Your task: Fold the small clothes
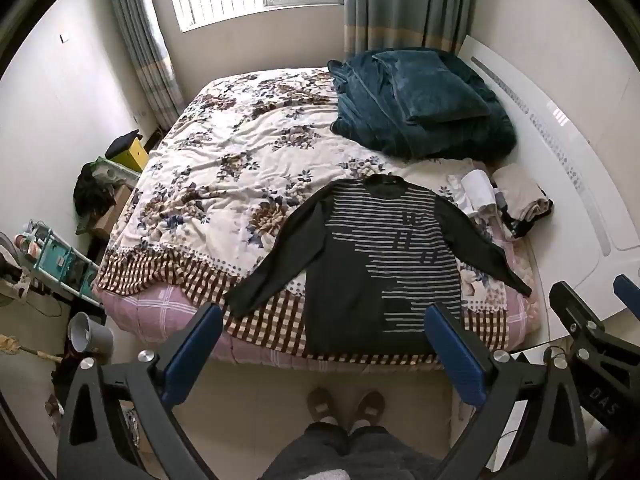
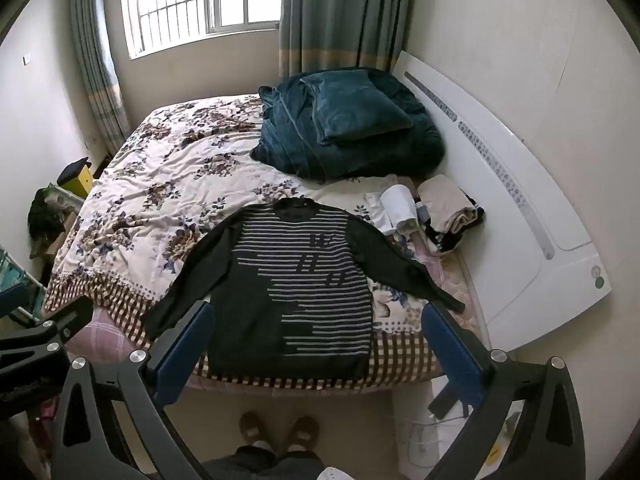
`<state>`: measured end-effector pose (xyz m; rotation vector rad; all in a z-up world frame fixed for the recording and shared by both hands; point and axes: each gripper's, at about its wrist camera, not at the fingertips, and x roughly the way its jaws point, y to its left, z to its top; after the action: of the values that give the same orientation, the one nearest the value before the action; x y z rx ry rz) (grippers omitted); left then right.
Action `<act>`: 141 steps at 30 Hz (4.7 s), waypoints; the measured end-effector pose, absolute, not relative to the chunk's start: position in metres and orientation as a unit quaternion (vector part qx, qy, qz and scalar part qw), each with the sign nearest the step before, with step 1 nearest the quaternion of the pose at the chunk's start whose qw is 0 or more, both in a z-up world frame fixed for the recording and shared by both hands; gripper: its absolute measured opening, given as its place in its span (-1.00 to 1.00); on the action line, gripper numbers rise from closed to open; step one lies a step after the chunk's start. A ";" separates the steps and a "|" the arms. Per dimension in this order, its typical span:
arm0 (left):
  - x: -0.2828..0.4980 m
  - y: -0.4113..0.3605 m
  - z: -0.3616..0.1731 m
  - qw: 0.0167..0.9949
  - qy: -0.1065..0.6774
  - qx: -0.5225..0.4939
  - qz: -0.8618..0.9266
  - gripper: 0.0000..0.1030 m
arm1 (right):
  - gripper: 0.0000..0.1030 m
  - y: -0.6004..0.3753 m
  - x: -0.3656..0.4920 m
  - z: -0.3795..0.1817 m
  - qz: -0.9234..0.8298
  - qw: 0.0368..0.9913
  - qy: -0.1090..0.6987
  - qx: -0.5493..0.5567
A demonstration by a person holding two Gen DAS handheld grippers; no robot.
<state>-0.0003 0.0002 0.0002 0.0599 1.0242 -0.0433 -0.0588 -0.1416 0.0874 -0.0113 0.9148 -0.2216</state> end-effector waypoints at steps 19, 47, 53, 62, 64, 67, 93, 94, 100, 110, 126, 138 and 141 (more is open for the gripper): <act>0.004 -0.009 0.004 0.870 0.491 0.028 -0.022 1.00 | 1.00 -0.139 -0.051 0.082 -0.106 0.890 0.444 -0.010; 0.008 0.003 -0.007 0.871 0.490 0.023 -0.020 1.00 | 1.00 -0.126 -0.043 0.078 -0.105 0.889 0.445 -0.014; 0.010 0.003 -0.007 0.870 0.493 0.021 -0.017 1.00 | 1.00 -0.126 -0.040 0.078 -0.103 0.889 0.446 -0.011; 0.008 0.001 -0.006 0.871 0.491 0.021 -0.017 1.00 | 1.00 -0.129 -0.036 0.080 -0.101 0.889 0.446 -0.011; 0.009 0.001 -0.007 0.871 0.491 0.020 -0.017 1.00 | 1.00 -0.129 -0.036 0.080 -0.101 0.889 0.446 -0.011; 0.009 0.001 -0.008 0.871 0.491 0.022 -0.017 1.00 | 1.00 -0.129 -0.036 0.080 -0.101 0.889 0.446 -0.011; 0.032 -0.008 0.002 0.874 0.486 0.022 -0.026 1.00 | 1.00 -0.133 -0.024 0.086 -0.102 0.887 0.449 -0.010; 0.033 -0.009 0.001 0.874 0.485 0.023 -0.026 1.00 | 1.00 -0.134 -0.024 0.086 -0.101 0.887 0.450 -0.010; 0.057 -0.016 -0.015 0.879 0.475 0.034 -0.030 1.00 | 1.00 -0.141 -0.006 0.080 -0.115 0.884 0.453 0.003; 0.135 -0.054 -0.098 0.869 0.488 0.076 -0.028 1.00 | 1.00 -0.229 0.026 -0.010 -0.225 0.860 0.455 0.060; 0.264 -0.210 -0.316 0.806 0.579 0.126 0.010 1.00 | 1.00 -0.574 0.073 -0.305 -0.382 0.726 0.513 0.253; 0.303 -0.322 -0.488 0.762 0.615 0.194 -0.056 1.00 | 0.39 -0.726 0.097 -0.519 -0.384 0.646 0.582 0.311; 0.308 -0.340 -0.507 0.761 0.612 0.202 -0.072 1.00 | 0.18 -0.737 0.129 -0.546 -0.360 0.653 0.599 0.292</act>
<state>0.3077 -0.3405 -0.5066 0.4398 1.3329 -0.1557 0.1289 -0.7374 -0.5464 0.6626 1.3603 -0.8161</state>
